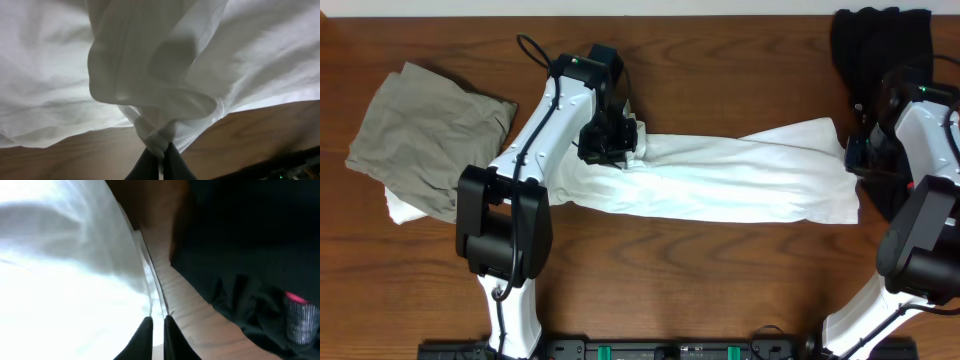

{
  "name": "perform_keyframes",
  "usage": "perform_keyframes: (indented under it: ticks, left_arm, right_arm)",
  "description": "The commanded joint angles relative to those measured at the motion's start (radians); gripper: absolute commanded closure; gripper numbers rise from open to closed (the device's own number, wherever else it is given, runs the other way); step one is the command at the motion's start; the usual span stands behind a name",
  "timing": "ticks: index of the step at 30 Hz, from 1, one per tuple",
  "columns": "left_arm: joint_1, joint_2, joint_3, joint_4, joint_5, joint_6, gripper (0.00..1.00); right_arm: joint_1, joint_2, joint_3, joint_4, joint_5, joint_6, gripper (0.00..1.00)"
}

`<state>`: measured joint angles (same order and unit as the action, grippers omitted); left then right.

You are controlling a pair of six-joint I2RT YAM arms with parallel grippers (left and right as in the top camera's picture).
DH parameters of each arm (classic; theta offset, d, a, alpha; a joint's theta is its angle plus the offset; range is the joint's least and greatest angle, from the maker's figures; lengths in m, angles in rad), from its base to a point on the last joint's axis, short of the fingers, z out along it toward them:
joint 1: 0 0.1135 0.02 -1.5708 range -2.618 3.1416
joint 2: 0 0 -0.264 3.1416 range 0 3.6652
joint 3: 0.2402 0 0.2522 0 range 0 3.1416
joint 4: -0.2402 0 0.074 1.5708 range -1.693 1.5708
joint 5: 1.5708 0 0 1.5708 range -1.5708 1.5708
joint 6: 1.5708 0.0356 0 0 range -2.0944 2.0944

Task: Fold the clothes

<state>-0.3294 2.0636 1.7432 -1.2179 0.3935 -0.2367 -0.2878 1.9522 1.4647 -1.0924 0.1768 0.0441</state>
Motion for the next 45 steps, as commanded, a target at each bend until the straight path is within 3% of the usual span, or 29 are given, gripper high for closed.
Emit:
perform_keyframes:
  ticks: [1, 10, 15, 21, 23, 26, 32, 45]
  left_arm:
    - [0.002, -0.01, -0.004, -0.013, 0.006, -0.005, 0.94]
    - [0.002, -0.01, -0.004, -0.024, 0.006, -0.005, 0.94]
    - [0.002, -0.01, -0.004, -0.05, 0.006, -0.005, 0.94]
    - [0.002, -0.01, -0.004, -0.05, -0.057, -0.005, 0.94]
    - [0.002, -0.01, -0.004, -0.05, -0.07, -0.005, 0.94]
    - [0.002, -0.01, -0.004, -0.046, -0.07, -0.005, 0.93]
    - [0.002, -0.01, -0.004, -0.031, -0.07, -0.005, 0.94]
    - [0.002, -0.01, -0.004, -0.031, -0.07, -0.005, 0.94]
  right_arm:
    - [-0.006, -0.016, -0.004, -0.028, 0.014, 0.003, 0.91]
    - [-0.006, -0.016, -0.004, -0.022, -0.136, 0.002, 0.9]
    - [-0.005, -0.016, -0.005, 0.051, -0.254, 0.002, 0.96]
    - [0.003, -0.016, -0.016, 0.08, -0.256, 0.003, 0.98]
    - [0.002, -0.016, -0.026, 0.082, -0.246, 0.003, 0.95]
    - [0.001, -0.016, -0.051, 0.092, -0.19, 0.009, 0.8]
    - [-0.011, -0.016, -0.067, 0.084, -0.088, 0.051, 0.72]
    - [-0.026, -0.016, -0.071, 0.071, -0.084, 0.053, 0.72]
